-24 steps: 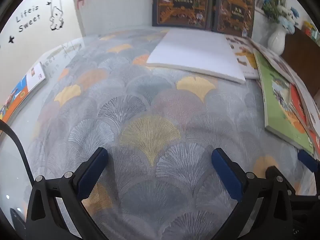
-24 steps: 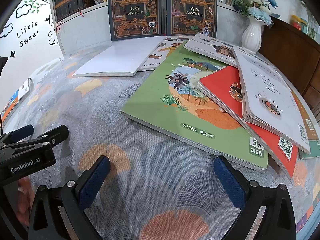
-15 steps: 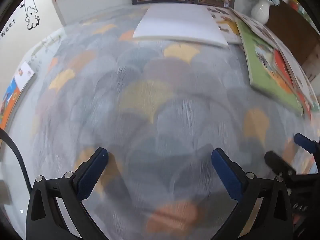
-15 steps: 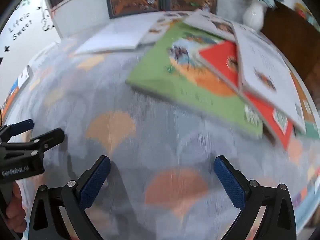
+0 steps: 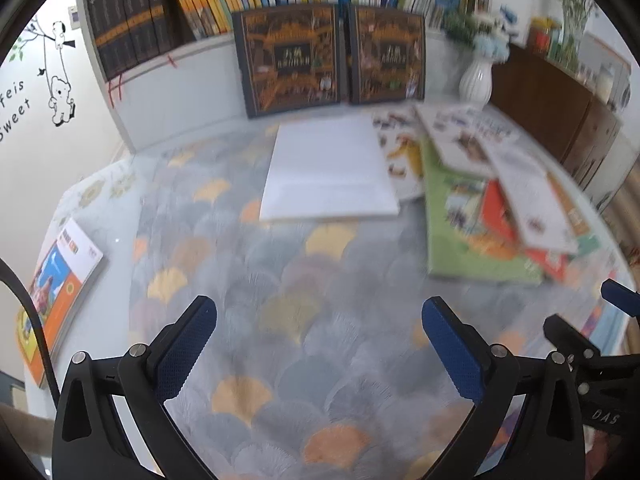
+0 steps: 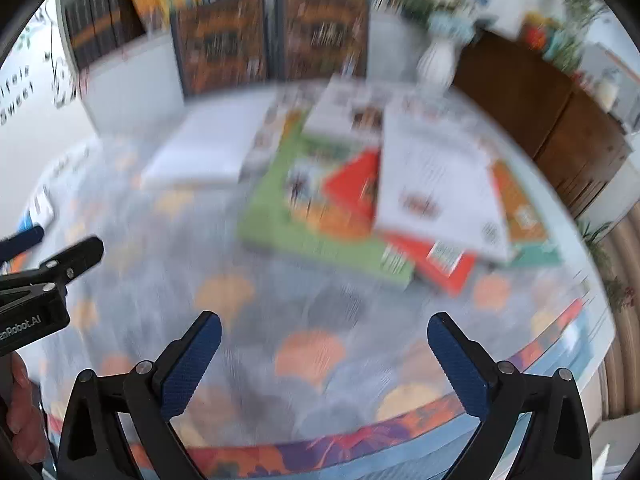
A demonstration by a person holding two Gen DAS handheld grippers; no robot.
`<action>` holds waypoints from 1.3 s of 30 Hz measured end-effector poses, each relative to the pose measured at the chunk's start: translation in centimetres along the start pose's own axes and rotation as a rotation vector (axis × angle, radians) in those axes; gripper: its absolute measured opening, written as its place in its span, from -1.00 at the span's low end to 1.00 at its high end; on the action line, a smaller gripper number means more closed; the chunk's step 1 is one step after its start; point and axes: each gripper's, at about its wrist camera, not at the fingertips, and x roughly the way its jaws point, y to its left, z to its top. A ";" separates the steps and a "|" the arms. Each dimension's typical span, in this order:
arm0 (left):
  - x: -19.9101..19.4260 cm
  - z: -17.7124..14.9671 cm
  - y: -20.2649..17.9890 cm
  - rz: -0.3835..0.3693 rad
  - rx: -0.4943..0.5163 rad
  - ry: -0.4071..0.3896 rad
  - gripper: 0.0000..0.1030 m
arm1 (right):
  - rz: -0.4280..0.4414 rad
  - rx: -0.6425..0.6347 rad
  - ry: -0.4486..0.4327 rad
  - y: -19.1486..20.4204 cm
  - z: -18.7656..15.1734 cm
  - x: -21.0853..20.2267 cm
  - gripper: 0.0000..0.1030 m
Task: Organize books
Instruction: 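Move both tools toward the pile of books on the table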
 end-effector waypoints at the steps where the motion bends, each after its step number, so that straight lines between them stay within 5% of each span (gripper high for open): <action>1: 0.0 0.3 -0.2 -0.002 -0.007 -0.002 0.99 | 0.002 0.012 -0.015 -0.4 0.8 0.0 0.99; 16: 0.5 0.4 -2.2 0.011 -0.088 0.026 0.99 | 0.098 0.165 -0.043 -3.4 0.9 0.8 0.99; 39: 1.6 -0.3 -4.6 -0.044 -0.042 0.089 0.99 | 0.071 0.232 -0.017 -5.3 -0.2 0.6 0.99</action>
